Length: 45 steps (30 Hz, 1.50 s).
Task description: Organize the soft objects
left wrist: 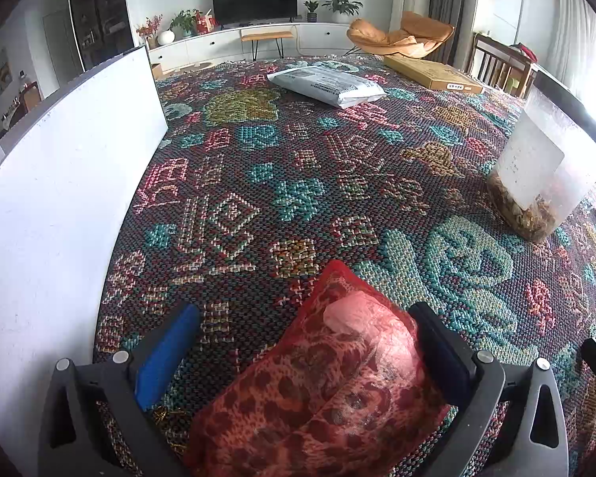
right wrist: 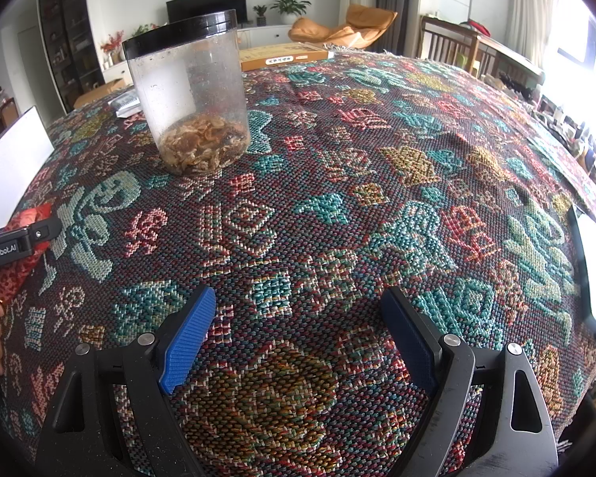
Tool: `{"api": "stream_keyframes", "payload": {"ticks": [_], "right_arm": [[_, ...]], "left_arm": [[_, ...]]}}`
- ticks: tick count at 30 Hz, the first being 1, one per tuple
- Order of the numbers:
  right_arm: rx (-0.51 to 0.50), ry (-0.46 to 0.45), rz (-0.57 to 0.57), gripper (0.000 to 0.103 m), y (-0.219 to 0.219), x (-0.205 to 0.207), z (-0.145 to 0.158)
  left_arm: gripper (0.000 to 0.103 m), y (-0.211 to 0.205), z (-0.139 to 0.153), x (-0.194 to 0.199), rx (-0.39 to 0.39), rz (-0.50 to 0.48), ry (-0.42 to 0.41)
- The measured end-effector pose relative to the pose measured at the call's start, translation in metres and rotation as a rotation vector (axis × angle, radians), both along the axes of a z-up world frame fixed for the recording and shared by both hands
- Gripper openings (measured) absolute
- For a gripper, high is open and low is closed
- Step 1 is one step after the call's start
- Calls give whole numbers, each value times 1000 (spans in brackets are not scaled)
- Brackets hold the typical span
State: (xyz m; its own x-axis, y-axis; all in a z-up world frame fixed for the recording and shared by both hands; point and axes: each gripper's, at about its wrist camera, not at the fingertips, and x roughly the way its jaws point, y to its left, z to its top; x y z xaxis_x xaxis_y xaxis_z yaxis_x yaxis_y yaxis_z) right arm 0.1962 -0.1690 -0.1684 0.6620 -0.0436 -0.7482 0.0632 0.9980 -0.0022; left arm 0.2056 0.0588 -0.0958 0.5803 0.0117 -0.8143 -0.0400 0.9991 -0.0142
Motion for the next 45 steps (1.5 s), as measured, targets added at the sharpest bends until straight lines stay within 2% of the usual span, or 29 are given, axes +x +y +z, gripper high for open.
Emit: {"api": "stream_keyframes", "payload": {"ticks": [20, 23, 26, 28, 30, 32, 34, 37, 39, 42, 43, 45], "right_arm": [[17, -4, 6, 87, -3, -1, 1], [149, -66, 1, 86, -22, -9, 16], [138, -149, 37, 86, -29, -6, 59], [120, -169, 116, 86, -24, 17, 101], [112, -145, 221, 86, -8, 54, 143], [103, -61, 332, 86, 19, 103, 173], [67, 29, 406, 86, 56, 152, 187], [-18, 122, 472, 86, 119, 211, 178], [-63, 194, 501, 86, 159, 242, 153], [-87, 330, 449, 86, 202, 286, 104], [-101, 355, 438, 86, 212, 298, 91], [-176, 349, 422, 86, 232, 317, 71]], "left_arm": [[103, 0, 0, 0, 0, 5, -1], [103, 0, 0, 0, 1, 5, -1], [103, 0, 0, 0, 1, 5, -1], [103, 0, 0, 0, 1, 5, -1], [103, 0, 0, 0, 1, 5, -1], [103, 0, 0, 0, 1, 5, -1], [103, 0, 0, 0, 1, 5, -1], [103, 0, 0, 0, 1, 5, -1], [103, 0, 0, 0, 1, 5, -1], [103, 0, 0, 0, 1, 5, -1], [103, 0, -1, 0, 1, 5, -1], [103, 0, 0, 0, 1, 5, -1]]}}
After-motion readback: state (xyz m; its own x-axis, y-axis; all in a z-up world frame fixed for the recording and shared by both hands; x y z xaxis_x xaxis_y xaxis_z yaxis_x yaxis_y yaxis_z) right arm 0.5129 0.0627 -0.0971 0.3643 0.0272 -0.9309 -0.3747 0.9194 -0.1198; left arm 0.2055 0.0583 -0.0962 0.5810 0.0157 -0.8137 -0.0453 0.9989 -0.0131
